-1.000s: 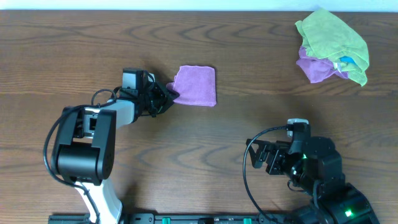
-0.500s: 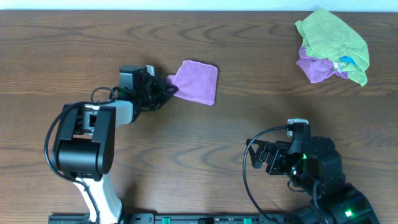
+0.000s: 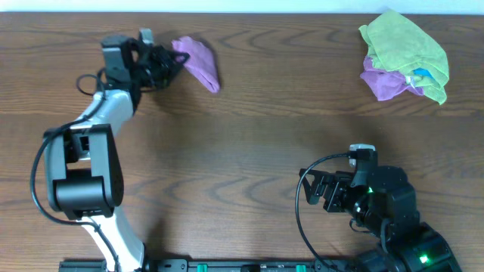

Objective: Fold the cloth
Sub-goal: 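Carry the folded cloth with the left gripper to the far left corner, then open the left gripper to drop the cloth there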

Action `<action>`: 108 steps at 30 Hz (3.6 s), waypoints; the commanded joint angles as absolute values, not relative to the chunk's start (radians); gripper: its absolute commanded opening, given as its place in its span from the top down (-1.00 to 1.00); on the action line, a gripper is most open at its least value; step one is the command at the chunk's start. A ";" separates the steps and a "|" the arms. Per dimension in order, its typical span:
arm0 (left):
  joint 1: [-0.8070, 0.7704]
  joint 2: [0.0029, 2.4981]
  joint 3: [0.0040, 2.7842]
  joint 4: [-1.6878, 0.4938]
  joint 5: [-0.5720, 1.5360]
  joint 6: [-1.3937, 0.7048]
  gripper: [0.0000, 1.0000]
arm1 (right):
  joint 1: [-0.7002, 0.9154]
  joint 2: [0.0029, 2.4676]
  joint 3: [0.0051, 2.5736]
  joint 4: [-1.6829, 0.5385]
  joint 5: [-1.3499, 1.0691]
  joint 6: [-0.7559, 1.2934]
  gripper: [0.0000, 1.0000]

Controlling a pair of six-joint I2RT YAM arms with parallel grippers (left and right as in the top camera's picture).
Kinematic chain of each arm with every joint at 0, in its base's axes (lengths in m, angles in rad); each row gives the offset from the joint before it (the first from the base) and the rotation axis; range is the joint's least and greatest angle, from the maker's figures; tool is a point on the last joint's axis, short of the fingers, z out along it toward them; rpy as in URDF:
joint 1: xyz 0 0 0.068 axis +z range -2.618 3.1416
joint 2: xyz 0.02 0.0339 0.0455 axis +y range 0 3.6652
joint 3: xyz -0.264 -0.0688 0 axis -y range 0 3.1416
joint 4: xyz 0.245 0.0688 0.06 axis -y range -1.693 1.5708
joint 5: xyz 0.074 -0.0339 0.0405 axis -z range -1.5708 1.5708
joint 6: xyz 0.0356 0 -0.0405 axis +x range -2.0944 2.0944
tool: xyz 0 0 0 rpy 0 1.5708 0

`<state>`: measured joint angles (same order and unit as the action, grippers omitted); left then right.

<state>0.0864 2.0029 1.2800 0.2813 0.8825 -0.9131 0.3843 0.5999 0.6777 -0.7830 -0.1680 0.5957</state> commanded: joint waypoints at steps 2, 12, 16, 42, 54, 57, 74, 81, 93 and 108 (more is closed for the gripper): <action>0.127 1.998 1.366 0.240 0.795 -0.912 0.89 | 0.372 0.596 0.674 -0.783 -0.173 0.609 -0.99; 0.173 2.061 1.445 0.213 0.654 -0.890 0.88 | 0.372 0.596 0.674 -0.783 -0.173 0.609 -0.99; 0.177 2.162 1.547 0.213 0.682 -0.891 0.89 | 0.372 0.596 0.674 -0.783 -0.173 0.609 -0.98; 0.316 2.295 1.706 -0.028 0.730 -0.787 -0.02 | 0.372 0.596 0.674 -0.783 -0.173 0.609 -0.99; 0.339 2.286 1.707 -0.035 0.843 -0.788 -0.92 | 0.372 0.596 0.674 -0.783 -0.173 0.609 -0.99; 0.348 2.263 1.707 -0.083 0.836 -0.758 -0.91 | 0.372 0.596 0.674 -0.783 -0.173 0.609 -0.98; 0.368 2.061 1.707 -0.506 0.722 -0.495 -0.91 | 0.372 0.596 0.674 -0.783 -0.173 0.609 -0.99; 0.329 1.930 1.707 -0.618 0.720 -0.433 -0.91 | 0.372 0.596 0.674 -0.783 -0.173 0.609 -0.99; 0.202 1.736 1.707 -0.802 0.400 -0.389 -0.92 | 0.372 0.596 0.674 -0.783 -0.173 0.609 -0.99; 0.183 1.716 1.705 -1.112 0.410 -0.327 -0.91 | 0.372 0.596 0.674 -0.783 -0.173 0.609 -0.99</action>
